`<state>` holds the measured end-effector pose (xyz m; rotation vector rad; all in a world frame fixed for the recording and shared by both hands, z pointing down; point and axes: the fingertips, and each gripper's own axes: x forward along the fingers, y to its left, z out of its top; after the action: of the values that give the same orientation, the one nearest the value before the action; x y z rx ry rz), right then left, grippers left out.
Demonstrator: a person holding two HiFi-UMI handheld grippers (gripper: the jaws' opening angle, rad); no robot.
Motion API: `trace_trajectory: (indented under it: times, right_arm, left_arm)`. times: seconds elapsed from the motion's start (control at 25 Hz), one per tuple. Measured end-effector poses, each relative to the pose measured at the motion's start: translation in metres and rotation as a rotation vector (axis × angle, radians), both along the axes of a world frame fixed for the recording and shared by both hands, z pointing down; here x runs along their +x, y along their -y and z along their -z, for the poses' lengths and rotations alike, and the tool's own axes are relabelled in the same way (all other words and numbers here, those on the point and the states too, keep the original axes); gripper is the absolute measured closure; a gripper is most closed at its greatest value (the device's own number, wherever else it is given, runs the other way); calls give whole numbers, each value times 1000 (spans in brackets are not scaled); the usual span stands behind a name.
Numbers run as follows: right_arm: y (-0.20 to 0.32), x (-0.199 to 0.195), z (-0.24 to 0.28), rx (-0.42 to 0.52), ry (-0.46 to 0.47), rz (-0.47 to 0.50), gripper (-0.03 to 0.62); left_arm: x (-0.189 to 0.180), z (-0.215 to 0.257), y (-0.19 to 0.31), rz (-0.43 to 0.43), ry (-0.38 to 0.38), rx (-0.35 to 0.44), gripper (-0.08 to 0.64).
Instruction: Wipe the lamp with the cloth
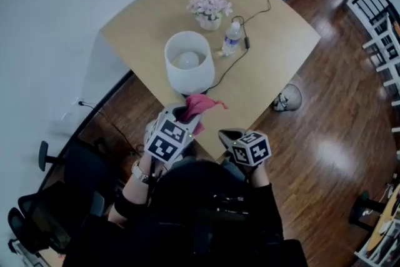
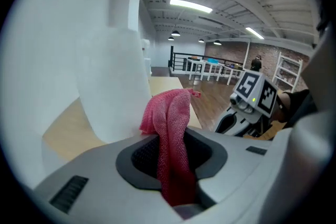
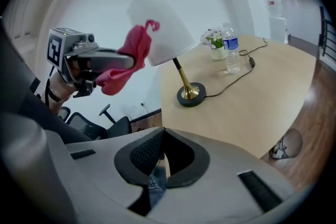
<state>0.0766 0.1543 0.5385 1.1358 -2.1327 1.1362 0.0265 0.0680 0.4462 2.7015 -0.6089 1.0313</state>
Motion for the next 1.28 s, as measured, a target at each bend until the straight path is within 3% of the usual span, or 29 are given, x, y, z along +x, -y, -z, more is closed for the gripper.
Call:
trace_trajectory:
  times: [0.2,0.36,0.48,0.84,1.28]
  right_arm:
    - [6,37,8,15,-15,117,589]
    - [10,61,11,22,-3,172,589]
    - [12,64,10,32,2,238,589]
    - [25,45,13,65,5,404,589]
    - [24,61,11,76,24,441,589]
  left_arm:
    - [12,63,18,168,-55,124,448]
    - [11,97,38,284,-29,226,448]
    - [9,105,46,345,-9,245,448]
    - [3,49,46,445,62,151,448]
    - [8,-44,32,488,145,-30,448]
